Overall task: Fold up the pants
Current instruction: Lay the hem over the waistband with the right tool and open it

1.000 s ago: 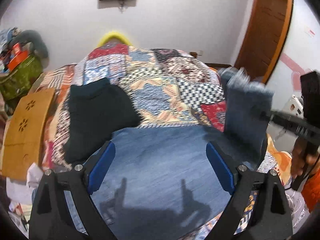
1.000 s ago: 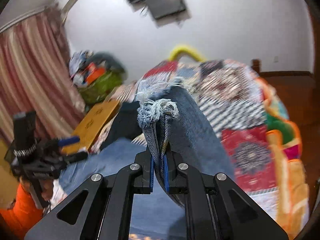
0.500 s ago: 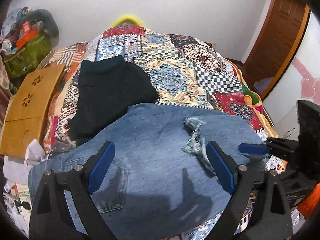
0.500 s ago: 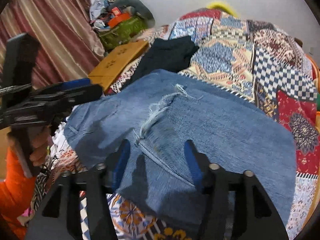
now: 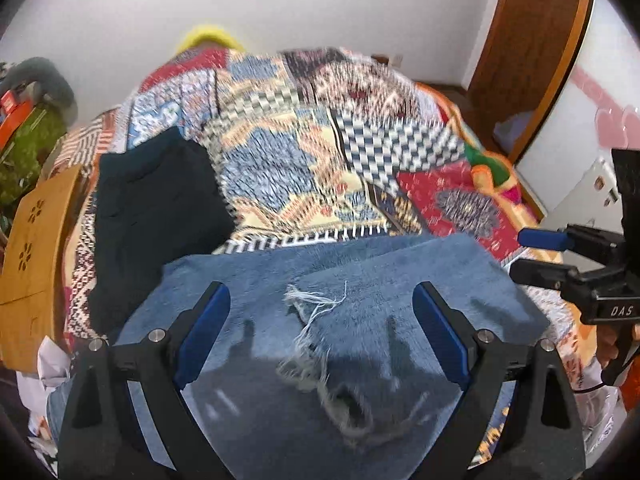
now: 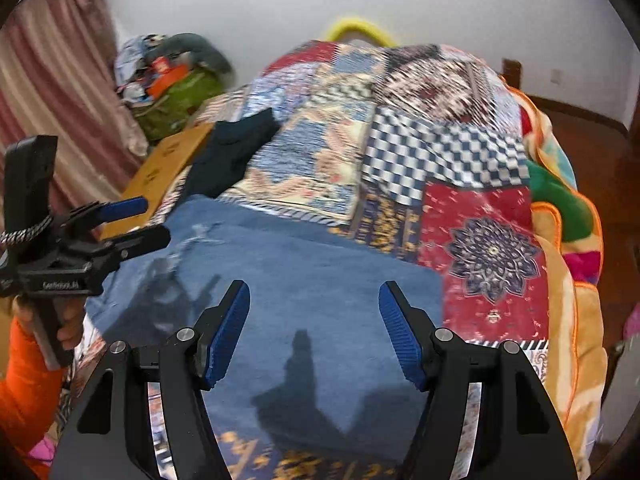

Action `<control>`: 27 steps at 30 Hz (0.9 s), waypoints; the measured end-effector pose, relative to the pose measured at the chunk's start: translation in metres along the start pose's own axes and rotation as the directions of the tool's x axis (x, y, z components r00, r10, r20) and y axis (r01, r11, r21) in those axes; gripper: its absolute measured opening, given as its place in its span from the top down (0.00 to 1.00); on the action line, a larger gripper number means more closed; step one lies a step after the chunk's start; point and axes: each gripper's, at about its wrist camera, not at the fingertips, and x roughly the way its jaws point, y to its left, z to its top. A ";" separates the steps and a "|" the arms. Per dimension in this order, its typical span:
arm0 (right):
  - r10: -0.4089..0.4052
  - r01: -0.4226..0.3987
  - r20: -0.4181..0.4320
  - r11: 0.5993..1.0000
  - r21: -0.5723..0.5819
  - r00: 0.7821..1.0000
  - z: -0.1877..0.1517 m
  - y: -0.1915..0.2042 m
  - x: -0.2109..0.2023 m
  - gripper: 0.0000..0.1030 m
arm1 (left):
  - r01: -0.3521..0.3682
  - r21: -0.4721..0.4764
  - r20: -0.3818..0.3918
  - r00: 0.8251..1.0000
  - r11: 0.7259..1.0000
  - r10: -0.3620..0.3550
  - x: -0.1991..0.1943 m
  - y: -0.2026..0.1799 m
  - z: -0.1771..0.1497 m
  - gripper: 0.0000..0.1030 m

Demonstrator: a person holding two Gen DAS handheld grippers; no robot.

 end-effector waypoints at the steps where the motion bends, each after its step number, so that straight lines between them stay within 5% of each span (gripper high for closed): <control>1: -0.003 0.003 -0.009 1.000 0.009 1.000 -0.001 -0.005 0.004 0.38 | -0.007 0.004 -0.017 1.000 1.000 0.007 0.007 -0.001 0.000 0.09; 7: 0.014 -0.005 -0.126 0.997 0.075 0.992 -0.021 -0.026 0.042 0.38 | -0.032 0.032 -0.143 0.989 0.999 0.036 0.045 -0.009 -0.022 0.08; 13: -0.035 0.036 -0.111 0.999 0.014 0.993 -0.045 -0.020 0.040 0.29 | -0.030 0.044 -0.115 0.993 0.999 0.035 0.034 -0.008 -0.042 0.07; 27: -0.075 0.078 -0.079 0.996 0.034 0.994 -0.066 -0.017 0.013 0.29 | 0.009 -0.052 -0.076 0.997 0.999 -0.013 -0.004 0.012 -0.077 0.07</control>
